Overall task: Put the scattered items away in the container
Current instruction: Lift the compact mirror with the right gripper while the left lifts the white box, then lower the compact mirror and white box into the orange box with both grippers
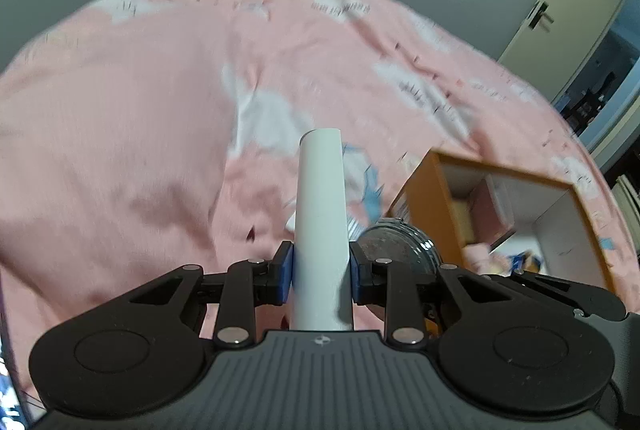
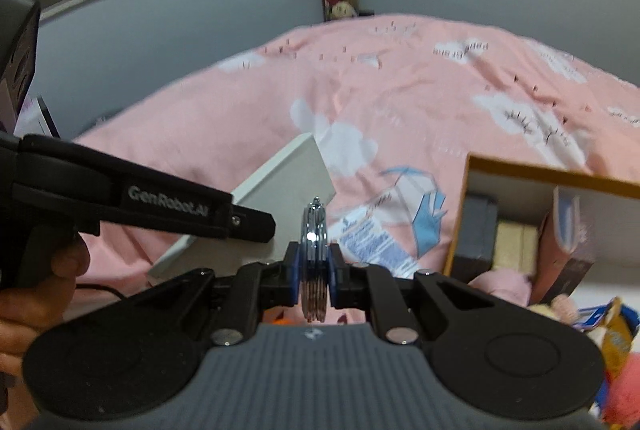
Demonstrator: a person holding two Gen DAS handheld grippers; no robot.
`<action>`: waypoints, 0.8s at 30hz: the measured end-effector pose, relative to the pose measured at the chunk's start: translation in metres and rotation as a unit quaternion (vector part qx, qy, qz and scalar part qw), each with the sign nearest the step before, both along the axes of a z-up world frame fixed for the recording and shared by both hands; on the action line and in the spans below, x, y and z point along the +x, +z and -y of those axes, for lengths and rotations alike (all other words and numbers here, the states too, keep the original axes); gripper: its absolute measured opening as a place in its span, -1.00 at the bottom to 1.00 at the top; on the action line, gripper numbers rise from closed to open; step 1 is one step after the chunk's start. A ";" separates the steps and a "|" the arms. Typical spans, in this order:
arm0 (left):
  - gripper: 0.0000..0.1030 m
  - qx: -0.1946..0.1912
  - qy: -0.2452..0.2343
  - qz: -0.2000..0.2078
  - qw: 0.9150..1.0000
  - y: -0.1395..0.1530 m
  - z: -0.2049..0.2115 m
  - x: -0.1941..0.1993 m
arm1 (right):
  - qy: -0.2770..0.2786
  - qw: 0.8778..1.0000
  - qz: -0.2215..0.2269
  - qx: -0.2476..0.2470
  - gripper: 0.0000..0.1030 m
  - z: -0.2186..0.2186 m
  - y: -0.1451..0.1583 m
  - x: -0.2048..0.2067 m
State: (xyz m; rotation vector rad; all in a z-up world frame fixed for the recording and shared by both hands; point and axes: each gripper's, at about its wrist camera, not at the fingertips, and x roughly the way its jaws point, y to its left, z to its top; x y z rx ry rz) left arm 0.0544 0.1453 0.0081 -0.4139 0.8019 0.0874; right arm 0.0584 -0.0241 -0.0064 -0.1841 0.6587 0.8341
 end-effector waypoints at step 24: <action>-0.39 0.030 -0.140 0.084 0.986 0.061 0.092 0.038 | -0.175 0.983 0.020 0.050 -0.72 0.157 0.071 0.072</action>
